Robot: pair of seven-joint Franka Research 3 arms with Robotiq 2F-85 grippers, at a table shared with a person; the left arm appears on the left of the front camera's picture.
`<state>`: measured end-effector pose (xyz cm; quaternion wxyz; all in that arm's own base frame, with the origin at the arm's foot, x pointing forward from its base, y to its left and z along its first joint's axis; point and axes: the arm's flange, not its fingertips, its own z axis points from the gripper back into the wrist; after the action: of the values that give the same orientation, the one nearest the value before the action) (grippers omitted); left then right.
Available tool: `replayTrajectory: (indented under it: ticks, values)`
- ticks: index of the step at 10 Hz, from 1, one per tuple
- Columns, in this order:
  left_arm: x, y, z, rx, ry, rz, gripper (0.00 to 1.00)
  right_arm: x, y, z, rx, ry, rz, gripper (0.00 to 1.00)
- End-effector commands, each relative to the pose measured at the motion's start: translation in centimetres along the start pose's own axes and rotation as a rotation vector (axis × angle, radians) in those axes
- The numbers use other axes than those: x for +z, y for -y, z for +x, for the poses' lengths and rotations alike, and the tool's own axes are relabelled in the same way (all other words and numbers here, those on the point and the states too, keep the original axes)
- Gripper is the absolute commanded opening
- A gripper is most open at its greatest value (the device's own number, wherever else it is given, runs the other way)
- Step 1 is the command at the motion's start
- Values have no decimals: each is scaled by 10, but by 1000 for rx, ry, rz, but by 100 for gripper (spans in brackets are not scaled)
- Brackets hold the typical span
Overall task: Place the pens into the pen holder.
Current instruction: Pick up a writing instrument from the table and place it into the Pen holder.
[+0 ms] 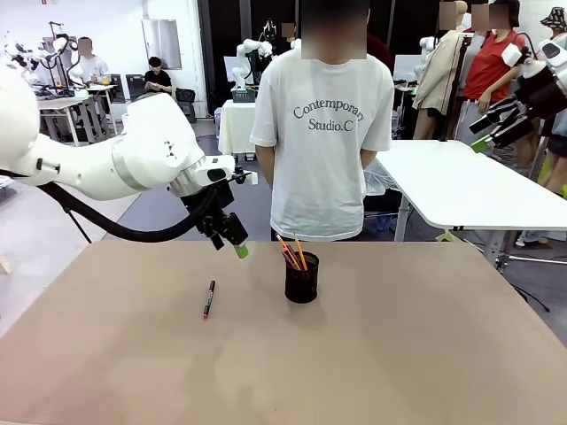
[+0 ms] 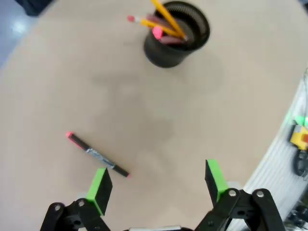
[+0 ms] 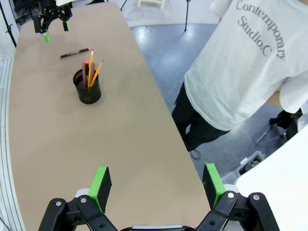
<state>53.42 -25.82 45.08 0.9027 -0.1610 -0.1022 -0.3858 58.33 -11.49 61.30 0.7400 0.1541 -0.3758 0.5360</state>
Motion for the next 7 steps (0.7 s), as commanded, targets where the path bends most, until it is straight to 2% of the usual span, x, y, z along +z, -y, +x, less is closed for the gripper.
replayTrajectory:
  ticks: [1, 7]
  values:
    - [3, 0, -5, -25, 19, 57, 100, 0, -1, 0, 10, -15, -5, 100]
    - [3, -1, 2, -20, 16, 38, 100, 0, -1, 0, 10, -15, -5, 100]
